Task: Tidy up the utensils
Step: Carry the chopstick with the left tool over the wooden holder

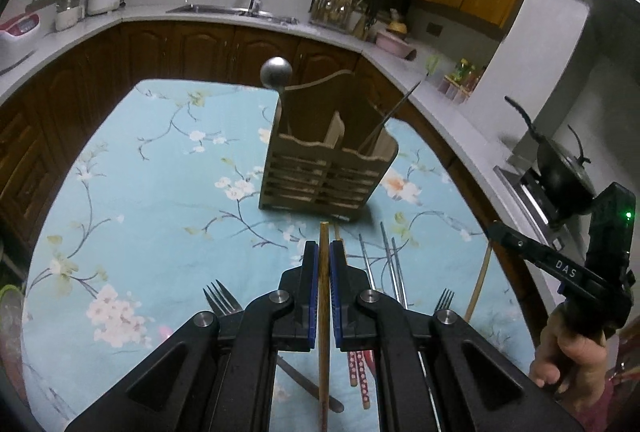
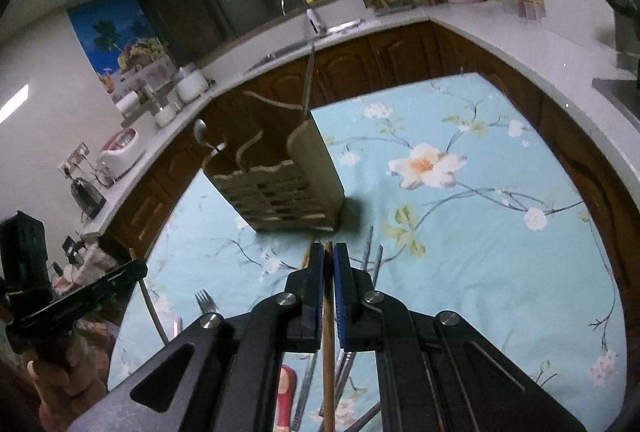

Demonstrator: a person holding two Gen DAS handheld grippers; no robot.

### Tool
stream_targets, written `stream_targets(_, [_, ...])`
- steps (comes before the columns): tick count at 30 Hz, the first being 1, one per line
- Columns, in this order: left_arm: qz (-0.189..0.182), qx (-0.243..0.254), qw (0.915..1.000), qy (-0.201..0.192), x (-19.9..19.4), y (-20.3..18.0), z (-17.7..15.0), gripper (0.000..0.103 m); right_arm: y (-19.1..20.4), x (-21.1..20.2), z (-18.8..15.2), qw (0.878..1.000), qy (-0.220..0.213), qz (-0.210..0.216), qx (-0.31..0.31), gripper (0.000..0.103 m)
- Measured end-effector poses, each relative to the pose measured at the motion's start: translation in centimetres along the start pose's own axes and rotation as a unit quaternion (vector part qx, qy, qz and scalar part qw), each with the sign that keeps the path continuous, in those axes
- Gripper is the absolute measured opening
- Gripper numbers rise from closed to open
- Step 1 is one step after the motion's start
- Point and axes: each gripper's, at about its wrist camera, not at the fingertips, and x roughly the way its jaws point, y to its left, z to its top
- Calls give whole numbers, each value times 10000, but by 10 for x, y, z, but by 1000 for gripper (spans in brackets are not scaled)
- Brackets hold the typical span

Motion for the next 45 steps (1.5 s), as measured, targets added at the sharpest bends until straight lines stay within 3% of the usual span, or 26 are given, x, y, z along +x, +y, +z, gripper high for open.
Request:
stream_targets(18, [-169,-152,9972,-706,-50,5,16,4,25,-42,30,9947,-999,257,-51,5])
stream_targets(28, [-174,-125,9931,-1157,-61,9,34,4,31,-47,55,9907,-1322,309,-100,5])
stream_targets(38, [-325,-158,9828,-1810,-57,17,50,4,39,-44,86,9833,-1744,472,-207,5])
stream_targets(45, [-345,-177,9739,-2235,-33,27,70,4,49,-39,122,9745,-2173,486,-289,5])
